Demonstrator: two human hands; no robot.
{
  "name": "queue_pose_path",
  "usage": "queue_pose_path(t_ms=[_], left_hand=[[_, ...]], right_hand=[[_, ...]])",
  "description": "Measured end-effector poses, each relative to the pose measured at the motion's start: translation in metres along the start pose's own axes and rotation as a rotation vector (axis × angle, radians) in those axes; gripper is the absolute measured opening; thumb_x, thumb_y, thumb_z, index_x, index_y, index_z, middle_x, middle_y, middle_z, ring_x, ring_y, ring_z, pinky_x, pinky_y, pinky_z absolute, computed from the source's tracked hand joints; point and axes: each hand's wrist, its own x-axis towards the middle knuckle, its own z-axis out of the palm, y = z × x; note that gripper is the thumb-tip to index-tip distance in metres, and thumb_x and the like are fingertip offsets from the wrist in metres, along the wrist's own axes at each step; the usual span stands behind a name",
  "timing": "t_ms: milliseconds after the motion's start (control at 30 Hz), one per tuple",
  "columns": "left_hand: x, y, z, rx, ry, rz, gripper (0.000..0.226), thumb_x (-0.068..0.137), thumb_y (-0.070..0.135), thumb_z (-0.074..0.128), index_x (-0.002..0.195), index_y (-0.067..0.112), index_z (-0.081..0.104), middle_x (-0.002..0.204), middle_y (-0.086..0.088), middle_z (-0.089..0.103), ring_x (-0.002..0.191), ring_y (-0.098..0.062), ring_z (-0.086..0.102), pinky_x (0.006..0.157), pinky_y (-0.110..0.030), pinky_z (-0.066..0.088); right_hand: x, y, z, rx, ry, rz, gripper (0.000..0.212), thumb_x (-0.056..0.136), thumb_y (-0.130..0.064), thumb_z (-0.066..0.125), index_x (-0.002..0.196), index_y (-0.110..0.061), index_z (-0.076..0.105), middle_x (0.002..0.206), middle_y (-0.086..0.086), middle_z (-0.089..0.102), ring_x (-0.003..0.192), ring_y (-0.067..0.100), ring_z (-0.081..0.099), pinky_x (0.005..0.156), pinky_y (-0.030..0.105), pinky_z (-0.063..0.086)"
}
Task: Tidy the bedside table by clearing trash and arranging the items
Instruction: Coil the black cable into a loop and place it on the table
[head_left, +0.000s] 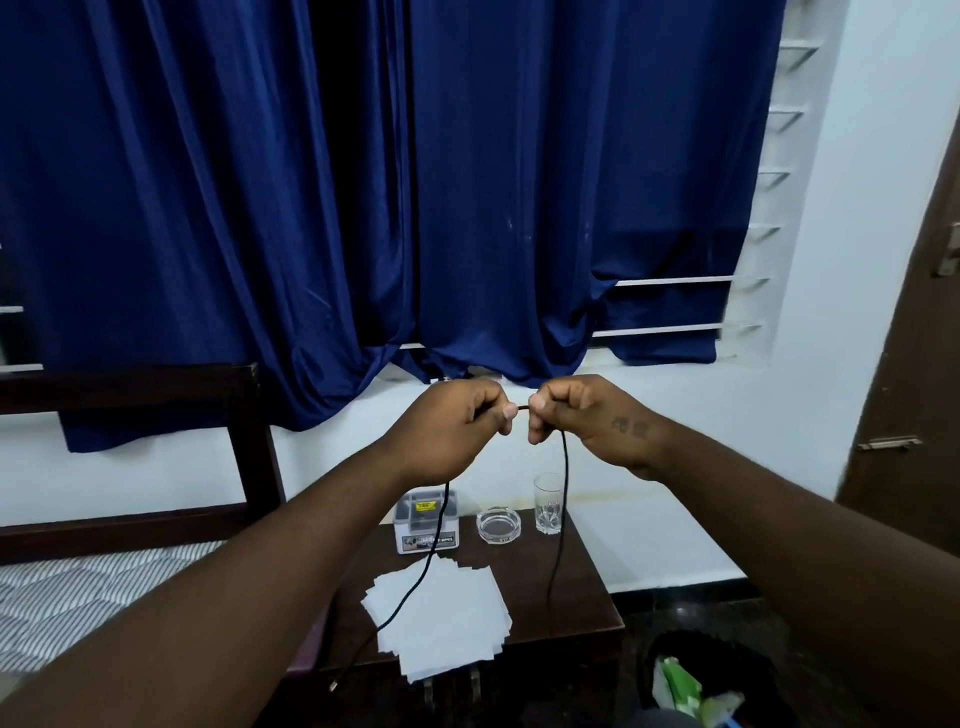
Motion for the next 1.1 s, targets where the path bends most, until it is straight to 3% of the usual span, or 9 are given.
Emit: queue_pose_path(t_ms=[133,267,433,600,733,867,1100], left_hand=[[-0.001,-0.002,0.001,0.029,0.006,0.002,0.027,0.102,0.034,0.054,0.081,0.022,0.067,0.057,0.011,0.051,0.052,-0.003,0.047,0.064,-0.043,0.054],[0.002,0.002,0.005,0.014,-0.007,0.024,0.026,0.102,0.031,0.055,0.081,0.021,0.066,0.058,0.024,0.055,0.052,0.0,0.049,0.059,-0.036,0.048],[0.001,0.003,-0.004,0.009,0.004,-0.011,0.03,0.102,0.038,0.053,0.08,0.021,0.066,0.051,0.017,0.05,0.05,-0.005,0.042,0.066,-0.048,0.055],[0.002,0.007,-0.003,0.028,0.004,0.019,0.029,0.103,0.034,0.053,0.081,0.019,0.066,0.056,0.014,0.052,0.052,-0.003,0.047,0.068,-0.049,0.055],[0.004,0.004,-0.003,0.022,0.006,0.015,0.029,0.102,0.036,0.053,0.082,0.02,0.066,0.055,0.019,0.052,0.054,-0.005,0.045,0.069,-0.049,0.056],[0.002,-0.003,-0.009,0.021,0.018,-0.011,0.03,0.103,0.038,0.052,0.081,0.022,0.065,0.052,0.019,0.051,0.05,-0.005,0.042,0.067,-0.05,0.056],[0.005,-0.001,-0.004,0.019,0.014,0.009,0.03,0.102,0.037,0.053,0.081,0.021,0.065,0.054,0.019,0.051,0.052,-0.005,0.043,0.068,-0.051,0.055]], right_hand=[[-0.003,0.001,-0.004,0.005,-0.01,0.023,0.03,0.104,-0.029,0.055,0.087,-0.011,0.071,0.087,0.008,0.077,0.081,0.01,0.071,0.077,0.01,0.05],[0.002,-0.003,0.004,0.008,-0.039,-0.01,0.031,0.105,-0.026,0.054,0.091,-0.005,0.072,0.089,0.006,0.077,0.082,0.009,0.072,0.079,0.014,0.053],[-0.002,-0.002,-0.007,-0.013,0.032,0.0,0.034,0.104,-0.031,0.054,0.087,-0.005,0.069,0.085,0.007,0.076,0.079,0.007,0.07,0.073,0.006,0.047],[0.0,-0.006,-0.002,-0.038,-0.035,0.004,0.03,0.106,-0.025,0.051,0.098,-0.005,0.072,0.093,0.01,0.077,0.084,0.008,0.07,0.079,0.013,0.053],[0.003,-0.008,0.002,-0.061,-0.029,-0.01,0.031,0.107,-0.025,0.05,0.089,-0.008,0.069,0.085,0.004,0.077,0.081,0.003,0.069,0.076,0.012,0.049],[0.0,-0.003,-0.01,-0.066,0.01,0.024,0.031,0.107,-0.027,0.049,0.093,-0.008,0.069,0.09,0.009,0.077,0.084,0.008,0.069,0.087,0.025,0.046],[0.008,-0.007,0.003,-0.056,-0.041,-0.022,0.03,0.106,-0.026,0.051,0.091,-0.007,0.069,0.094,0.014,0.077,0.087,0.012,0.071,0.082,0.015,0.052]])
